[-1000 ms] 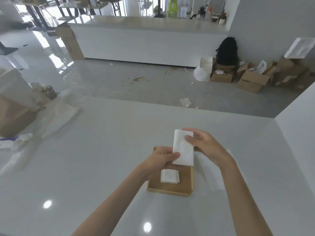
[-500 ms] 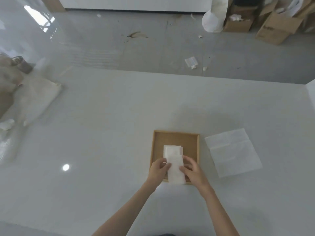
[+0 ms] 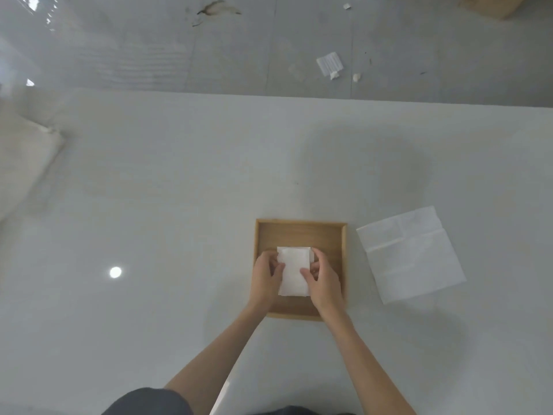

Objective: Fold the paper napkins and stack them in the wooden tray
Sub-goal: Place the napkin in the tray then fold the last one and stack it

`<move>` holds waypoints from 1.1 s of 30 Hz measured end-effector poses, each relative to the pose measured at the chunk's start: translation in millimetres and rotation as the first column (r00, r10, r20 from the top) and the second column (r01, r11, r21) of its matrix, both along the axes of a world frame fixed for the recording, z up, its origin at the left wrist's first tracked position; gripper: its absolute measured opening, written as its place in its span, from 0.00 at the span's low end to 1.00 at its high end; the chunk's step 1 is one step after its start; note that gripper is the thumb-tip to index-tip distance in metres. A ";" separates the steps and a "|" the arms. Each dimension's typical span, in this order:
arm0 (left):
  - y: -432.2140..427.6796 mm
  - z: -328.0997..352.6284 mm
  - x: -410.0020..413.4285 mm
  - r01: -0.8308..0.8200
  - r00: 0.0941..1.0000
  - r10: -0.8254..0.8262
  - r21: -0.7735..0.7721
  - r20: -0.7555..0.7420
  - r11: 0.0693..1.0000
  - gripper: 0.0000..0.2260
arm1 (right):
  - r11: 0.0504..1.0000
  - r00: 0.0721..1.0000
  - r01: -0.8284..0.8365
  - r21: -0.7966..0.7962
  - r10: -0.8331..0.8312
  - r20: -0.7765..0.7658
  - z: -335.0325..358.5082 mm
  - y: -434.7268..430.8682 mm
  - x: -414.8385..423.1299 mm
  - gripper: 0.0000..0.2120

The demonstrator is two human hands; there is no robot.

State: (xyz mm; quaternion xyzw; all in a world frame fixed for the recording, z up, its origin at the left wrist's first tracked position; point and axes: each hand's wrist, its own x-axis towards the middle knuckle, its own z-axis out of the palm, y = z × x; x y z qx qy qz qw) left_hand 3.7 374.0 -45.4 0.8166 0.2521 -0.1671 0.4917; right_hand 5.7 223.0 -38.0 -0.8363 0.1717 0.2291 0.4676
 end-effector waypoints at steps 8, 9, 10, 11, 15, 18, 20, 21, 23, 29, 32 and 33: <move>8.7 0.5 -21.6 0.327 0.908 -0.382 0.283 0.171 0.902 0.19 | 0.882 0.899 -0.203 -0.425 0.339 0.275 2.0 -5.2 -17.4 0.29; 10.3 -0.8 -23.9 0.404 0.863 -0.481 0.364 0.152 0.839 0.22 | 0.834 0.870 -0.224 -0.505 0.404 0.281 1.5 -5.8 -19.9 0.29; 11.2 -0.6 -24.9 0.476 0.826 -0.556 0.414 0.094 0.776 0.24 | 0.789 0.853 -0.244 -0.563 0.451 0.262 0.6 -5.8 -22.2 0.29; 11.0 0.3 -25.2 0.539 0.796 -0.605 0.430 0.021 0.724 0.25 | 0.752 0.845 -0.267 -0.602 0.483 0.228 -0.3 -5.9 -24.8 0.29; 7.2 5.6 -23.0 0.641 0.746 -0.651 0.417 -0.141 0.644 0.28 | 0.712 0.849 -0.293 -0.638 0.501 0.169 -0.3 -7.4 -27.9 0.31; -1.4 13.5 -17.8 0.567 0.785 -0.614 0.488 -0.077 0.664 0.25 | 0.817 0.877 -0.187 -0.545 0.389 0.282 9.7 -19.4 -22.3 0.28; -19.9 18.6 -4.9 0.528 0.779 -0.627 0.549 -0.009 0.648 0.20 | 0.872 0.900 0.012 -0.489 0.203 0.384 15.8 -52.2 -14.6 0.24; -34.0 23.1 4.7 0.525 0.765 -0.644 0.563 0.017 0.639 0.16 | 0.879 0.893 0.139 -0.457 0.088 0.442 18.1 -76.5 -9.8 0.21; -68.0 34.6 26.2 0.575 0.720 -0.692 0.520 0.046 0.632 0.08 | 0.851 0.849 0.354 -0.389 -0.118 0.515 21.0 -130.3 0.4 0.16; -190.1 38.9 46.0 0.520 0.854 -0.516 0.164 -0.072 0.838 0.11 | 0.796 0.871 0.464 -0.389 -0.330 0.364 15.4 -244.5 33.7 0.16; -228.8 25.9 46.1 0.286 0.944 -0.259 0.114 -0.205 0.952 0.22 | 0.824 0.917 0.392 -0.410 -0.314 0.245 5.0 -270.0 47.1 0.20; -236.7 23.0 49.2 0.218 0.952 -0.180 0.138 -0.246 0.966 0.23 | 0.836 0.932 0.360 -0.414 -0.298 0.209 1.7 -274.2 50.3 0.21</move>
